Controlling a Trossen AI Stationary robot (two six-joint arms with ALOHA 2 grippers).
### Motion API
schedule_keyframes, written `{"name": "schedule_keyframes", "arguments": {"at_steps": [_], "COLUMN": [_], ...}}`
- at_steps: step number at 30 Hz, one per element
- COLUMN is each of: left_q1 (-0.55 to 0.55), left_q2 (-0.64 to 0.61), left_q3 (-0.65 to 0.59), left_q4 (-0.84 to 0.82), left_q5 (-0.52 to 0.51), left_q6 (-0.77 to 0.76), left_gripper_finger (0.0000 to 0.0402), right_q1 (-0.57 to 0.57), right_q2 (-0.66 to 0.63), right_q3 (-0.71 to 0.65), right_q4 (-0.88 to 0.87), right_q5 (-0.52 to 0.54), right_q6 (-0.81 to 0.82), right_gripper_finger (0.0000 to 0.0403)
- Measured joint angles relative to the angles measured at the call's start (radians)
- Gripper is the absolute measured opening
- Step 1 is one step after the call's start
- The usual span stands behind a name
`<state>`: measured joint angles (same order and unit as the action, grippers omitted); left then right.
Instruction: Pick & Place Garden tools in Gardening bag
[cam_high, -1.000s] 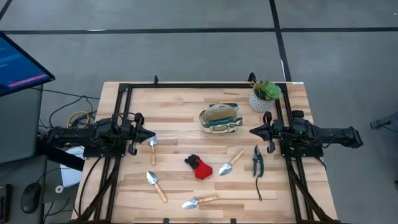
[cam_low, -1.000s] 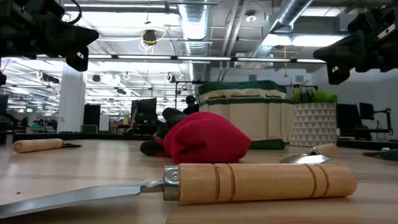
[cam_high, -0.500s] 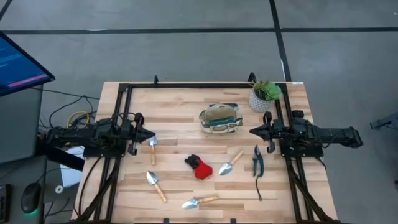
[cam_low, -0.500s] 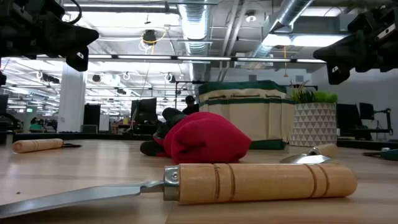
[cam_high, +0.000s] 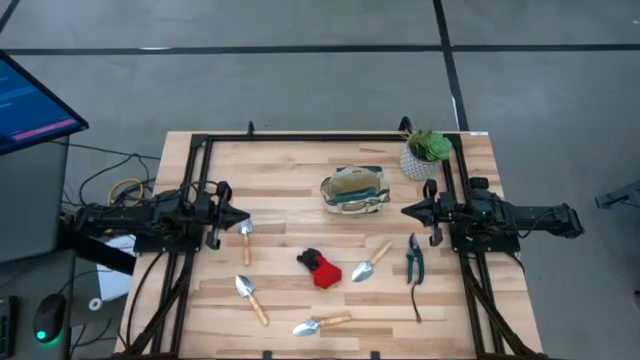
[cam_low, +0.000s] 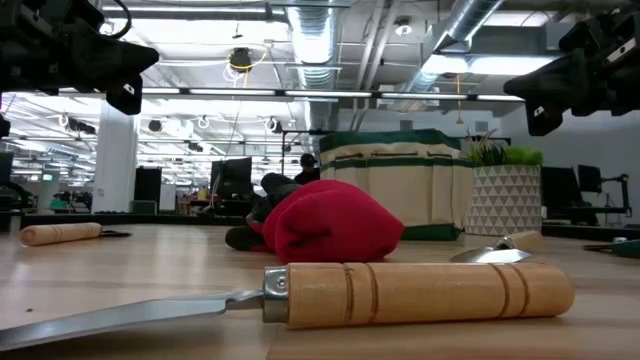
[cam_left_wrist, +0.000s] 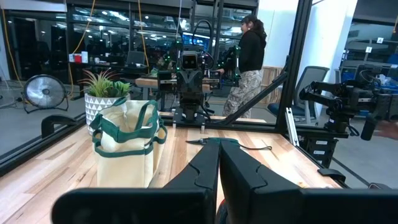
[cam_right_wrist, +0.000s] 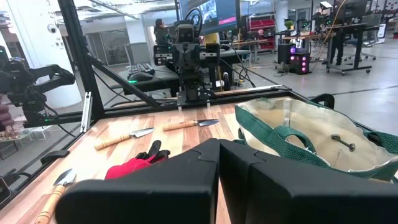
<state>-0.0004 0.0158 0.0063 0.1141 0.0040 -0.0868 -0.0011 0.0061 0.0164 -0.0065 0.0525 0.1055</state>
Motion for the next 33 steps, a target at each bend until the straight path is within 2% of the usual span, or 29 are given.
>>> {"name": "schedule_keyframes", "arguments": {"at_steps": [5,12,19,23,27,30,33], "left_q1": [0.000,0.000,0.000,0.000,0.000,0.000,0.000], "left_q2": [0.000,0.000,0.000,0.000,0.000,0.002,0.027], "left_q3": [0.000,0.000,0.000,0.000,0.001,0.034,0.087], "left_q4": [0.002,0.023,0.031,0.121,0.256,0.271,0.275], "left_q5": [0.000,0.000,-0.002,-0.043,-0.118,-0.206,-0.260], "left_q6": [0.000,-0.012,-0.022,-0.002,-0.028,-0.087,-0.157], "left_gripper_finger": [0.0008,0.0008,0.0008,0.0008,0.0008,0.0008,0.0008], "right_q1": [0.000,0.001,0.001,-0.004,-0.008,-0.007,-0.008], "right_q2": [0.000,0.000,0.000,0.000,0.000,0.000,0.000], "right_q3": [0.000,-0.004,-0.003,-0.003,-0.003,0.016,0.087], "right_q4": [0.001,0.075,0.093,0.116,0.226,0.318,0.324], "right_q5": [0.000,0.001,0.001,0.013,0.035,0.079,0.149], "right_q6": [-0.004,0.128,0.135,0.131,0.140,0.140,0.134], "right_gripper_finger": [0.0000,0.0000,0.0000,0.0000,0.0004,0.0023,0.0054]}}
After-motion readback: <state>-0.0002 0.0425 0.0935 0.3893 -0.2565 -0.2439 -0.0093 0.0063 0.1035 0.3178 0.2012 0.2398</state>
